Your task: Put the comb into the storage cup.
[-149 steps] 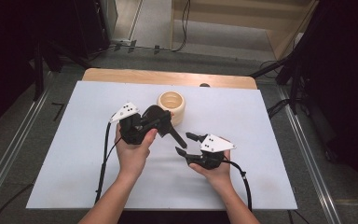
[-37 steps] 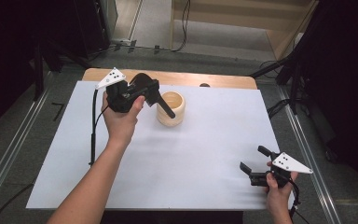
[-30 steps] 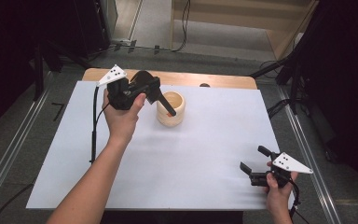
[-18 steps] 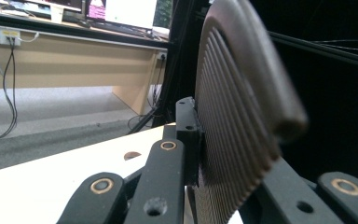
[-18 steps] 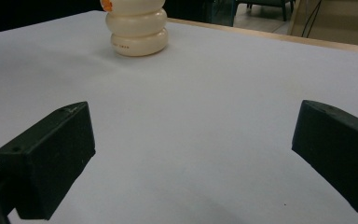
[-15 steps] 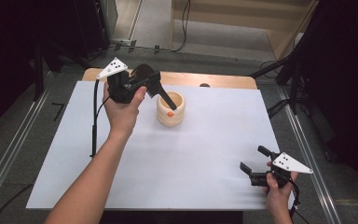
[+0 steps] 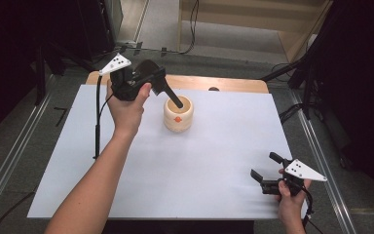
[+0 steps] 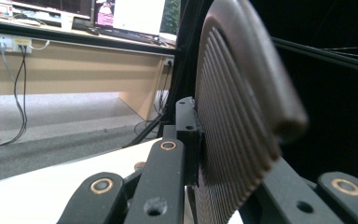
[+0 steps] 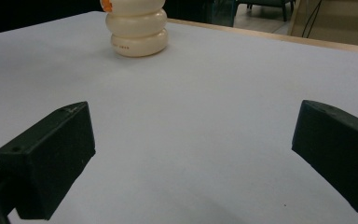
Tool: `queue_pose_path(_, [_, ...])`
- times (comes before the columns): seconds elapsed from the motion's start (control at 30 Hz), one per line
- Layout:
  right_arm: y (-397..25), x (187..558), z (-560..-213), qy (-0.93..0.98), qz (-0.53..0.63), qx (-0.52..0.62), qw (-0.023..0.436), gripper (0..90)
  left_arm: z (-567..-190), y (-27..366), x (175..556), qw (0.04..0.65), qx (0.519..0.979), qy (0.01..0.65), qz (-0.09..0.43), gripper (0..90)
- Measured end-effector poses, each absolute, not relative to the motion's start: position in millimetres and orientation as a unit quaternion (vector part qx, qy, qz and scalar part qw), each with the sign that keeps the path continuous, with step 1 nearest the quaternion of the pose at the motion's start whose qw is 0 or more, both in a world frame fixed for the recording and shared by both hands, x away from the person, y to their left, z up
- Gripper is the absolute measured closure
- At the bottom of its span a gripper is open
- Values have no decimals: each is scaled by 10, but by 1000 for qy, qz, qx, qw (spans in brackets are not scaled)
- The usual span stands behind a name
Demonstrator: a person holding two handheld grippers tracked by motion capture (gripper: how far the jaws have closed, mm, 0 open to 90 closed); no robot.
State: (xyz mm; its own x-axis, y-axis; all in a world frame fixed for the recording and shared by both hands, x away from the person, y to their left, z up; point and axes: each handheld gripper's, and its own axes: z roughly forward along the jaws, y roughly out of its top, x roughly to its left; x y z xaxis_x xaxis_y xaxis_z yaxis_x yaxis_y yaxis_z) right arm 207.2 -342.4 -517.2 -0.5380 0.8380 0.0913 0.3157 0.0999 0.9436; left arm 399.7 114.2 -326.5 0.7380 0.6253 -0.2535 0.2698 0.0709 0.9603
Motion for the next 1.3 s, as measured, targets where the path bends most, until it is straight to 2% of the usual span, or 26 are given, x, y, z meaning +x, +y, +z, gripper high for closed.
queue_pose_path(1.3, [-3423,2076,-5171,699,533,409,246,0,-3644,1072,4251,620,673,371,158,848])
